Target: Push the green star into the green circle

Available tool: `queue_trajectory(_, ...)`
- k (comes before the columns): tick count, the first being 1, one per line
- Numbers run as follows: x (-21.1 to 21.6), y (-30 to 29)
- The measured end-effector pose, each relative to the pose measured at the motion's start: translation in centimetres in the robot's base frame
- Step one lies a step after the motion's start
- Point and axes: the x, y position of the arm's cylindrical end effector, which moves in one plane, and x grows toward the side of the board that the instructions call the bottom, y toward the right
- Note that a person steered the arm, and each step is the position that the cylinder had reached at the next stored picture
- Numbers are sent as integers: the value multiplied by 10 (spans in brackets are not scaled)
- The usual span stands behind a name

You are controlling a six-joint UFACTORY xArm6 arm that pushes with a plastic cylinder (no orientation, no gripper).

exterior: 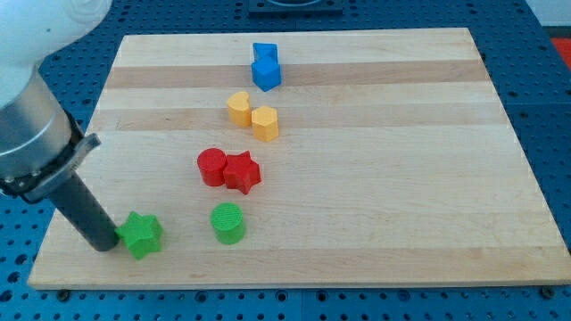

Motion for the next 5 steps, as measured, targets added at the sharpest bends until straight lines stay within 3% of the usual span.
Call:
queue_trajectory(2,2,27)
queue_trajectory(4,2,89)
queue_trajectory(5,2,81)
